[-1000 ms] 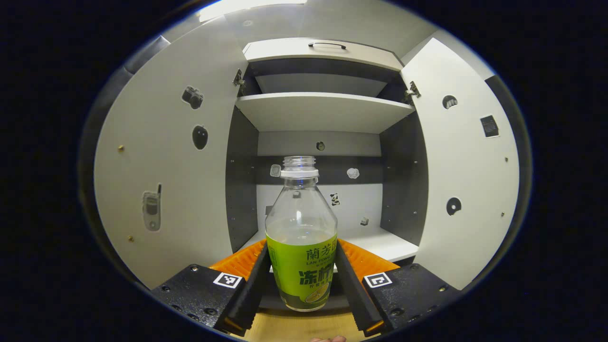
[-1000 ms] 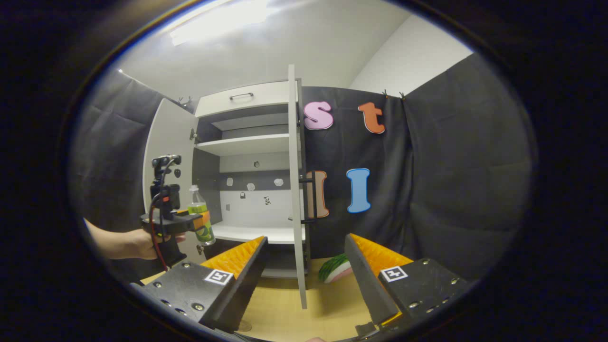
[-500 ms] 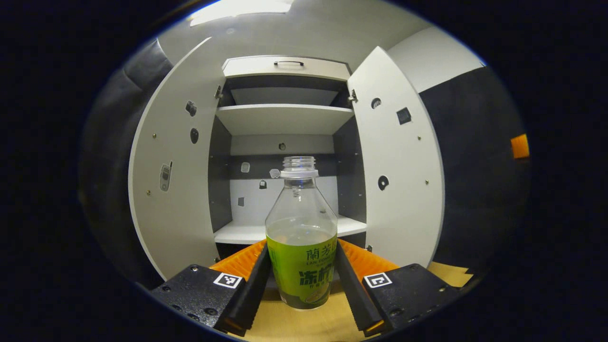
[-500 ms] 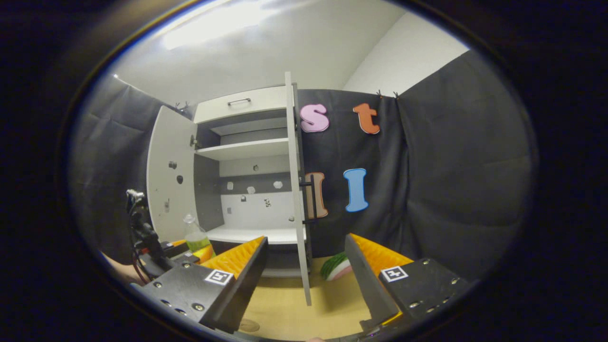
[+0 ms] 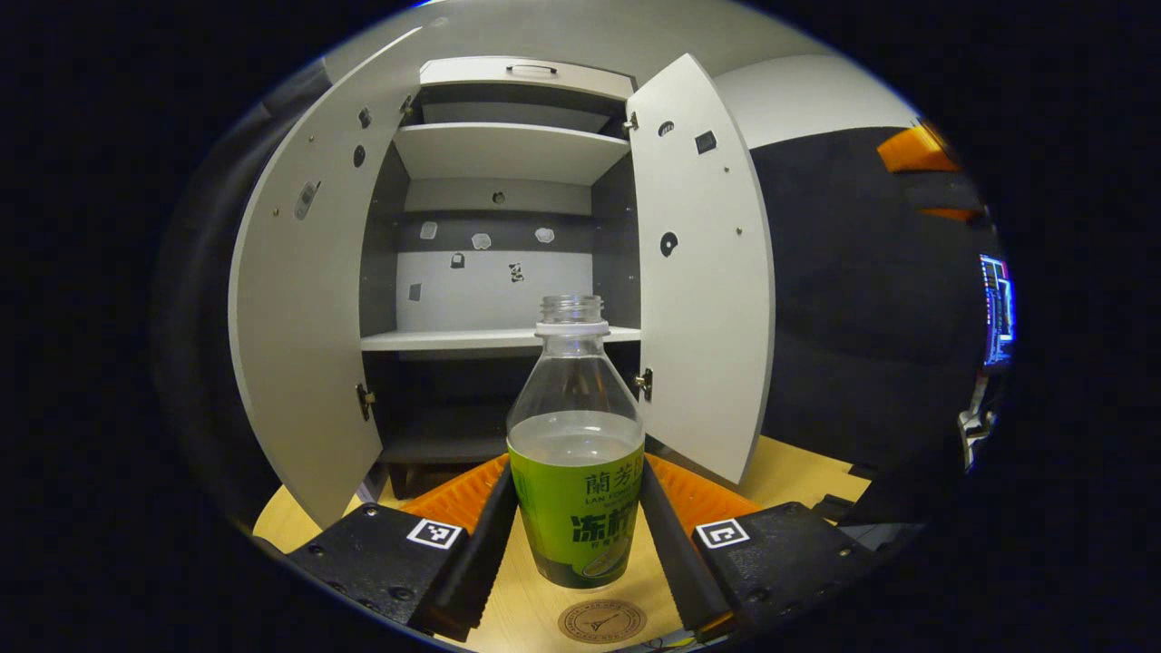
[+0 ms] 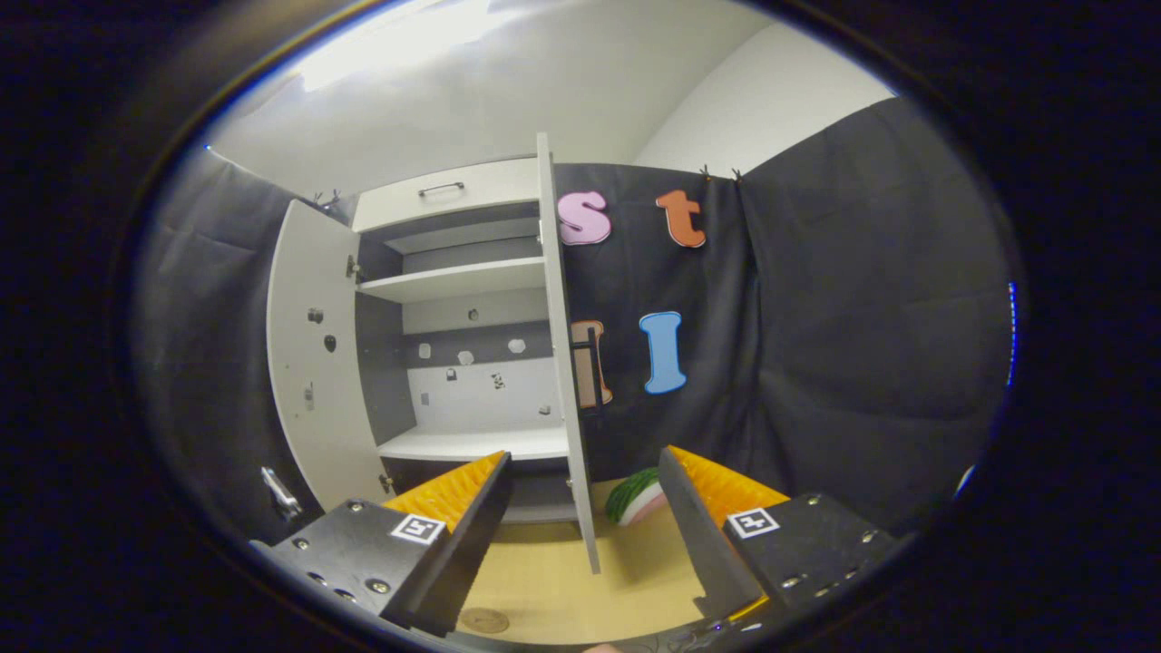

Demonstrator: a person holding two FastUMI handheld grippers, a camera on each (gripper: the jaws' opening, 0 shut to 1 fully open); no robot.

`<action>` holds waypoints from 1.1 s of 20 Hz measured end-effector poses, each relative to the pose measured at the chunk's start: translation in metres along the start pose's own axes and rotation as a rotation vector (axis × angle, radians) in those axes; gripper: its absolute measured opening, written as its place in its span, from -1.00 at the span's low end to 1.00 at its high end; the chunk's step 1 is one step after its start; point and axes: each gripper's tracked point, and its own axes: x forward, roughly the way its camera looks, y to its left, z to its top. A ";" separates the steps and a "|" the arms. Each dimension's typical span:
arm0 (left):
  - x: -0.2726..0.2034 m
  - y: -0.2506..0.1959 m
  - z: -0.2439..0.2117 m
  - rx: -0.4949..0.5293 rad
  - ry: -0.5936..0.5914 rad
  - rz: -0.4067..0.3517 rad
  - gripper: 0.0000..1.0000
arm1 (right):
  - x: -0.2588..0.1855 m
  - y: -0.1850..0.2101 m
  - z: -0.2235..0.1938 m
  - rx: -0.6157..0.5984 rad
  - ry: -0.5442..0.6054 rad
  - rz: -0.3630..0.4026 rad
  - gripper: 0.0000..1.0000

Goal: Grasp the bottle in the cabinet with the left hand and place it on the coaster, then close the right door with the right hand and the left door with the left hand.

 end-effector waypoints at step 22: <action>-0.002 -0.028 -0.142 0.115 0.111 -0.237 0.72 | -0.002 0.053 -0.047 -0.031 0.154 -0.031 0.94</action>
